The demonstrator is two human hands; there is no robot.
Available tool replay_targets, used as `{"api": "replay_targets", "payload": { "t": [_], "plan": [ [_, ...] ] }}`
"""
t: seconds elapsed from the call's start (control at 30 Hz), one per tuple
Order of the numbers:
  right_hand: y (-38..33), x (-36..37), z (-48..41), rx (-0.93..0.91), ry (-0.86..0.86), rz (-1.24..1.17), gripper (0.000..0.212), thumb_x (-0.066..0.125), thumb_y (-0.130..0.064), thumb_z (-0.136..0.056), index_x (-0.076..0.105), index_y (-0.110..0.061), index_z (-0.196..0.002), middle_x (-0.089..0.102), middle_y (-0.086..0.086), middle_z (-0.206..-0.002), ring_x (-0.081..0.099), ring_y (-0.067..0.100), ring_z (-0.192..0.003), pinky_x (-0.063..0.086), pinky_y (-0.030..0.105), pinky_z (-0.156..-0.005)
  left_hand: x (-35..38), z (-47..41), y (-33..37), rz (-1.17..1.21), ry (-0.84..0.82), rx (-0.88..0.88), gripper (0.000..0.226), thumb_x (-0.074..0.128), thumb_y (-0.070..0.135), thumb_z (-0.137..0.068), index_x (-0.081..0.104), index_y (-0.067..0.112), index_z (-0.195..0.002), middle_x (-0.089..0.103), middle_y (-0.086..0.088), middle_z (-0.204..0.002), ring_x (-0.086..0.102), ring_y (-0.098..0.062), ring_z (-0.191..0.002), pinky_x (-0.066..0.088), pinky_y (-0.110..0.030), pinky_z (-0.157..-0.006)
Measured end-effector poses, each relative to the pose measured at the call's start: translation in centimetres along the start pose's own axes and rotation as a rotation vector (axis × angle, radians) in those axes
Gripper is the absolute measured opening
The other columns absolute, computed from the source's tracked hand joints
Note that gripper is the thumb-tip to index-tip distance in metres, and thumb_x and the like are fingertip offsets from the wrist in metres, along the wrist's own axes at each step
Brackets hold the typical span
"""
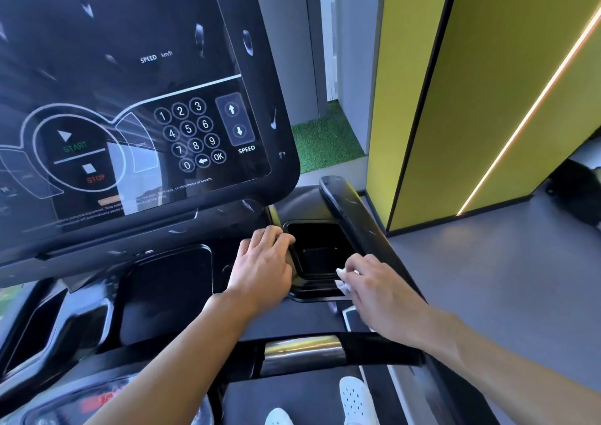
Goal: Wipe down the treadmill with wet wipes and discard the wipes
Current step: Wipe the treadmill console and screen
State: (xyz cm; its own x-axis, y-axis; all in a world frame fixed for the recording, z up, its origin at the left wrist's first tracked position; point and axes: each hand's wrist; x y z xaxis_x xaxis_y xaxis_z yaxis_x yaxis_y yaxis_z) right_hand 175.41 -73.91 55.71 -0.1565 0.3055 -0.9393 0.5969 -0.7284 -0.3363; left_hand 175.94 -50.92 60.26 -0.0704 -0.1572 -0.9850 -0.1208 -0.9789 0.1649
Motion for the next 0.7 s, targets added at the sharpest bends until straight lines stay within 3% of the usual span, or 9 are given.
{"api": "replay_targets", "payload": {
  "t": [0.07,0.13,0.3,0.43,0.5,0.6,0.7],
  "plan": [
    [1.7,0.1,1.3,0.083,-0.003,0.086,0.019,0.076,-0.01,-0.075,0.066,-0.019,-0.088,0.052,-0.005,-0.094,0.048,0.017,-0.075,0.044,0.03,-0.059,0.0,0.1,0.0,0.008,-0.005,-0.004,0.047,0.046,0.015,-0.09,0.049,0.02,-0.137,0.043,0.005,-0.136,0.034,-0.018,-0.132,0.026,-0.035,-0.11],
    [2.6,0.1,2.3,0.137,-0.013,0.136,0.024,0.075,-0.01,-0.074,0.066,-0.02,-0.093,0.051,-0.005,-0.096,0.05,0.018,-0.078,0.047,0.03,-0.061,0.0,0.1,0.0,0.003,-0.015,-0.004,0.048,0.046,0.016,-0.09,0.048,0.021,-0.138,0.042,0.006,-0.136,0.033,-0.017,-0.133,0.025,-0.035,-0.111],
    [1.6,0.7,2.3,0.171,-0.085,0.229,0.045,0.054,0.011,-0.063,0.057,-0.014,-0.1,0.045,0.002,-0.103,0.044,0.021,-0.084,0.047,0.029,-0.063,-0.1,0.2,-0.1,-0.001,-0.031,0.001,0.047,0.045,0.018,-0.092,0.047,0.022,-0.138,0.04,0.007,-0.136,0.031,-0.017,-0.133,0.024,-0.034,-0.111],
    [1.1,0.5,2.2,0.173,-0.054,0.289,0.046,0.044,0.012,-0.048,0.061,-0.01,-0.085,0.047,0.006,-0.089,0.038,0.017,-0.071,0.031,0.024,-0.053,-0.1,0.4,-0.1,0.01,-0.032,0.0,0.046,0.045,0.017,-0.091,0.048,0.022,-0.137,0.04,0.008,-0.135,0.03,-0.017,-0.134,0.023,-0.034,-0.11],
    [0.6,-0.3,1.7,0.185,-0.041,0.264,0.042,0.052,0.016,-0.038,0.06,-0.01,-0.071,0.049,0.007,-0.081,0.041,0.016,-0.063,0.025,0.021,-0.051,-0.1,0.4,-0.1,0.015,-0.034,-0.001,0.047,0.045,0.017,-0.091,0.048,0.022,-0.137,0.04,0.008,-0.136,0.03,-0.016,-0.134,0.023,-0.034,-0.11],
    [0.8,-0.8,0.5,0.206,-0.013,0.223,0.054,0.075,0.021,-0.019,0.054,-0.012,-0.057,0.048,0.007,-0.073,0.036,0.013,-0.057,0.021,0.017,-0.047,0.0,0.3,-0.1,0.019,-0.035,0.001,0.047,0.045,0.017,-0.09,0.048,0.023,-0.137,0.04,0.008,-0.135,0.029,-0.016,-0.134,0.023,-0.033,-0.11],
    [1.7,-0.3,-1.2,0.222,-0.009,0.202,0.057,0.085,0.018,-0.027,0.052,-0.014,-0.059,0.045,0.004,-0.072,0.03,0.012,-0.06,0.021,0.017,-0.046,0.0,0.3,-0.1,0.022,-0.034,0.003,0.047,0.044,0.017,-0.09,0.048,0.022,-0.137,0.04,0.008,-0.135,0.03,-0.016,-0.133,0.023,-0.033,-0.111]
  ]
}}
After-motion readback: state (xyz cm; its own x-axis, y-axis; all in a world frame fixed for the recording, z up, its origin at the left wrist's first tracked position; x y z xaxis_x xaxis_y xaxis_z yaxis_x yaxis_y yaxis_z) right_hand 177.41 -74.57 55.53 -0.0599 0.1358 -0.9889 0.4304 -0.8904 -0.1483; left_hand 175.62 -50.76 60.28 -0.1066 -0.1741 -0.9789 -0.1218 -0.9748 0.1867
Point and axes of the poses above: each hand's wrist, its own z-axis away from the middle knuckle, its own x-axis out of the palm, y = z × x
